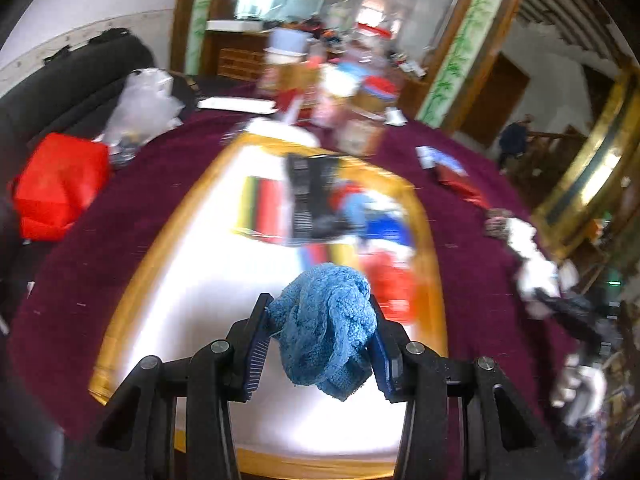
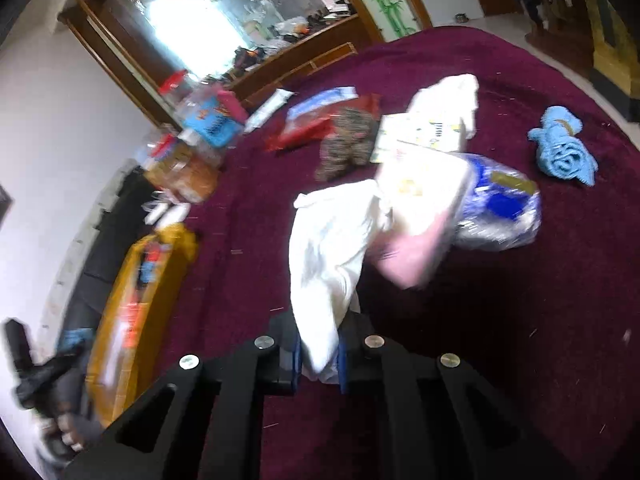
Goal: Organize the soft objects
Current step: 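Carry both cloths over the tray and open both tools to drop them, then move both tools back to the table toward the remaining packs, then grasp the blue-and-white plastic bag with right tool while left tool grasps pink tissue pack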
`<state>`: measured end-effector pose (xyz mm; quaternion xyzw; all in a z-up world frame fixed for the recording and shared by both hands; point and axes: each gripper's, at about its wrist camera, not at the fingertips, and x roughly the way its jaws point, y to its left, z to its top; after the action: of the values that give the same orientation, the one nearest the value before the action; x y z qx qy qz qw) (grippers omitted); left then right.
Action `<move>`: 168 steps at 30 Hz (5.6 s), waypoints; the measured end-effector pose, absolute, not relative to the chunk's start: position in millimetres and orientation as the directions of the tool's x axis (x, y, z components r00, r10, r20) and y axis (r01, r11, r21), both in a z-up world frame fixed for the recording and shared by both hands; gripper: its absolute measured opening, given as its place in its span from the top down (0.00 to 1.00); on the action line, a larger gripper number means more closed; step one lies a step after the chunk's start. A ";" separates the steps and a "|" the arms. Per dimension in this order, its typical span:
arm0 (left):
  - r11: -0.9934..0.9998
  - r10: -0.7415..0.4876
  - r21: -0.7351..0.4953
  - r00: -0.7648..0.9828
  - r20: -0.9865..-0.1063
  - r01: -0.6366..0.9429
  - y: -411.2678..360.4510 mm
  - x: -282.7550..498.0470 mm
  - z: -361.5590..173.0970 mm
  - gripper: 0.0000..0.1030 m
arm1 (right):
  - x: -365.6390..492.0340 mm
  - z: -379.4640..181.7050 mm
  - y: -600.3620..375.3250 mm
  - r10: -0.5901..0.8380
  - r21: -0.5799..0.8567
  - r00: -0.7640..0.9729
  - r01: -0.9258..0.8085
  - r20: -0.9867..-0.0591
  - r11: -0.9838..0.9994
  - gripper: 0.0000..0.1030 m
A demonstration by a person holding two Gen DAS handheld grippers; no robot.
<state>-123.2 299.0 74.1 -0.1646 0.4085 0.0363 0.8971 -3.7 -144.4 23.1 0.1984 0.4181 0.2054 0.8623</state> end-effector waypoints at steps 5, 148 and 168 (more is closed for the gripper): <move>0.930 -0.034 -0.251 0.617 -0.787 -0.270 330.8 -97.7 53.5 0.53 | -27.7 53.7 -98.8 0.581 0.510 0.523 -0.290 -0.624 0.810 0.88; 0.944 -0.330 -0.265 0.571 -0.752 0.197 31.6 -47.5 49.3 0.37 | 60.4 13.0 -217.6 0.299 0.332 0.652 -0.076 -0.697 0.940 0.61; 0.897 -0.063 -0.369 0.757 -0.650 -0.243 287.3 -167.8 82.0 0.36 | 44.6 22.6 -220.6 0.252 0.347 0.685 0.001 -0.684 0.938 0.66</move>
<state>-167.8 287.3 82.0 -0.2215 0.3448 0.0495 0.9108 44.6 -220.6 22.6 0.1618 0.3907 0.0696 0.9035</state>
